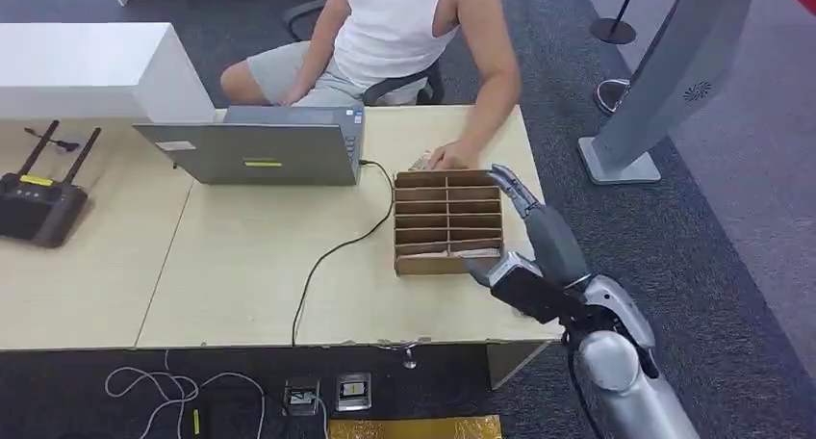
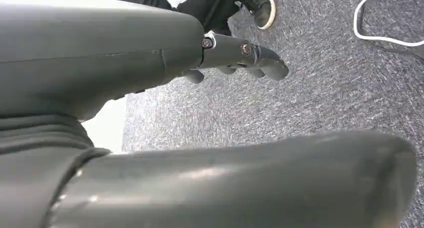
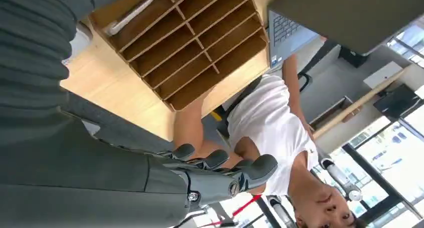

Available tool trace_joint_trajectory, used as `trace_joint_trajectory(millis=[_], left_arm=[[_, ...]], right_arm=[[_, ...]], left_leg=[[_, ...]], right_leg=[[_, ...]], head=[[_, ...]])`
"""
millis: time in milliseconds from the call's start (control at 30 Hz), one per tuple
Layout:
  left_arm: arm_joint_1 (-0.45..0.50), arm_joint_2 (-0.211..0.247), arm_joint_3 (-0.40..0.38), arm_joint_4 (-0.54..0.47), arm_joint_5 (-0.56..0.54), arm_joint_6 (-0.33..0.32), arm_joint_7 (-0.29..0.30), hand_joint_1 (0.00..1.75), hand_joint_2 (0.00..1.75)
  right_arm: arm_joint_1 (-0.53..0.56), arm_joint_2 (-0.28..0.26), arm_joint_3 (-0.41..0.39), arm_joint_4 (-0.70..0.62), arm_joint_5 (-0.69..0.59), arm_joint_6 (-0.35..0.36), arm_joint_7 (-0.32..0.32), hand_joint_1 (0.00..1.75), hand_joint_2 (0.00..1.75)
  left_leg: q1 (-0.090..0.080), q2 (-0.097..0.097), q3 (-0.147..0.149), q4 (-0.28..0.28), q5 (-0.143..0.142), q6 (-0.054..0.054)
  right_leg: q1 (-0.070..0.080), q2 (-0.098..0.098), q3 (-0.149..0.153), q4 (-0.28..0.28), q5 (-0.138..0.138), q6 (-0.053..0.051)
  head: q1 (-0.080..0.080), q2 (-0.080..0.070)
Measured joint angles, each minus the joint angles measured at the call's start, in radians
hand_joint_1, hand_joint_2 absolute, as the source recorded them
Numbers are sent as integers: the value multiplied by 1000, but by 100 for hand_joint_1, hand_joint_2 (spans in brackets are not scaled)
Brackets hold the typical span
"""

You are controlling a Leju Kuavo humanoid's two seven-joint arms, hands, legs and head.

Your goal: Pass the card to the sensor for recognition and then transmit it.

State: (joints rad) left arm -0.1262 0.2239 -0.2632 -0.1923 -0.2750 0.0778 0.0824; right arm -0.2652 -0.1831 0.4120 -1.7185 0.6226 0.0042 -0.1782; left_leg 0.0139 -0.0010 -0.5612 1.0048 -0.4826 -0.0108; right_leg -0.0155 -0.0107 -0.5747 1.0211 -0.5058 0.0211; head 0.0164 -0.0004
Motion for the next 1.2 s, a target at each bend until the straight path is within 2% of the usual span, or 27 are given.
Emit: trace_joint_trajectory(millis=[233, 467, 567, 633, 1000, 1200], left_arm=[[0, -2, 2, 0, -6, 2, -5, 0, 0], [-1, -2, 2, 0, -19, 5, -13, 0, 0], [-1, -5, 2, 0, -23, 4, -12, 0, 0], [-1, -9, 2, 0, -25, 4, -12, 0, 0], [-1, -19, 2, 0, -22, 7, -12, 0, 0], [-1, -28, 2, 0, -33, 8, -11, 0, 0]], right_arm=[[64, -29, 4, -40, 89, 18, 54, 0, 175], [72, -47, 11, -22, 370, 20, 184, 0, 175], [69, -44, 25, 22, 462, -1, 253, 0, 175], [68, -31, 27, 54, 483, -14, 271, 0, 175], [55, -4, 39, 132, 492, -18, 277, 0, 175], [35, 12, 39, 173, 478, -58, 234, 0, 175]], left_leg=[[0, 0, 0, 0, 0, 0], [0, 0, 0, 0, 0, 0], [0, 0, -1, 0, 0, 0], [0, 0, -1, 0, 0, 0], [0, 0, -1, 0, 0, 0], [0, 0, -1, 0, 0, 0]], right_leg=[[0, 0, 0, 0, 0, 0], [0, 0, 0, 0, 0, 0], [0, 0, 0, 0, 0, 0], [0, 0, 0, 0, 0, 0], [0, 0, 0, 0, 0, 0], [0, 0, 0, 0, 0, 0]], head=[[0, 0], [0, 0], [0, 0], [0, 0], [0, 0], [0, 0]])
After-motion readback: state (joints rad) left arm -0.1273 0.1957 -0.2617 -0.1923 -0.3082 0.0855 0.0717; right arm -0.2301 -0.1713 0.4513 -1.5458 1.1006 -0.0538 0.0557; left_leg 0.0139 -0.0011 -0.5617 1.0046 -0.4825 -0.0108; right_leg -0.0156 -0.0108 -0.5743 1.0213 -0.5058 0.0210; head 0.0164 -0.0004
